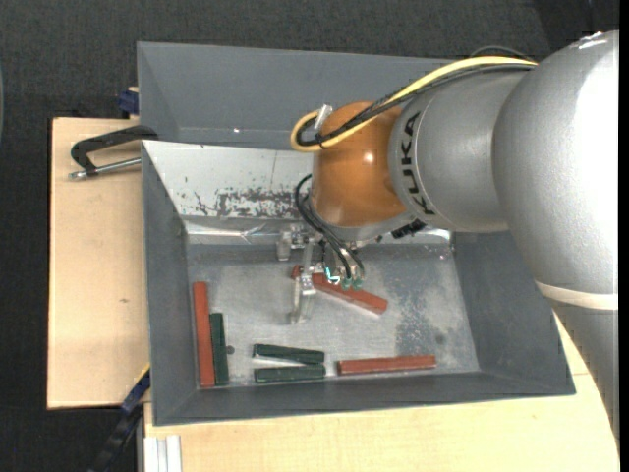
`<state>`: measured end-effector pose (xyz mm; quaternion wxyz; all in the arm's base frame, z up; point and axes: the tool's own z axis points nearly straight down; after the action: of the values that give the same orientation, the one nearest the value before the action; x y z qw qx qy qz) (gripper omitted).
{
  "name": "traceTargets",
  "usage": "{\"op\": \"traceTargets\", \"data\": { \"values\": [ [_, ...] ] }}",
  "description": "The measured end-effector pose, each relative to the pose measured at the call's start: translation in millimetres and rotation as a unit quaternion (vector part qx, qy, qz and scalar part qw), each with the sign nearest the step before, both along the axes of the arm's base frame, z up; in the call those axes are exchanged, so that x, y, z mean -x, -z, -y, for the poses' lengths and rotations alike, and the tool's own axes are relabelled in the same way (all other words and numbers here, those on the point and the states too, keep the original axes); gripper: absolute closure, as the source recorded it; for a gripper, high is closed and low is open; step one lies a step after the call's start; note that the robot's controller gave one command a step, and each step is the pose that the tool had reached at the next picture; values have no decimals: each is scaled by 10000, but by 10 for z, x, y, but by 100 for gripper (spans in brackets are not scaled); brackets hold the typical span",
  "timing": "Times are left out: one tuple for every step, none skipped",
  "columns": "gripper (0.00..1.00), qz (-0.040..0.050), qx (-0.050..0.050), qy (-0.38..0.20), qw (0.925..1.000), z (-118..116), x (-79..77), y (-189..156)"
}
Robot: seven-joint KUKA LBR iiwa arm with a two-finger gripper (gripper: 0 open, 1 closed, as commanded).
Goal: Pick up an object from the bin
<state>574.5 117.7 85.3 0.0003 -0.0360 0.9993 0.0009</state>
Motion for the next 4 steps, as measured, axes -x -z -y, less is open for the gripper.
{"op": "traceTargets", "data": {
  "values": [
    [0, 0, -1, 1, 10000, 0, 0, 0],
    [0, 0, 0, -1, 10000, 0, 0, 0],
    [0, 0, -1, 1, 10000, 0, 0, 0],
    [0, 0, 0, -1, 10000, 0, 0, 0]
  ]
}}
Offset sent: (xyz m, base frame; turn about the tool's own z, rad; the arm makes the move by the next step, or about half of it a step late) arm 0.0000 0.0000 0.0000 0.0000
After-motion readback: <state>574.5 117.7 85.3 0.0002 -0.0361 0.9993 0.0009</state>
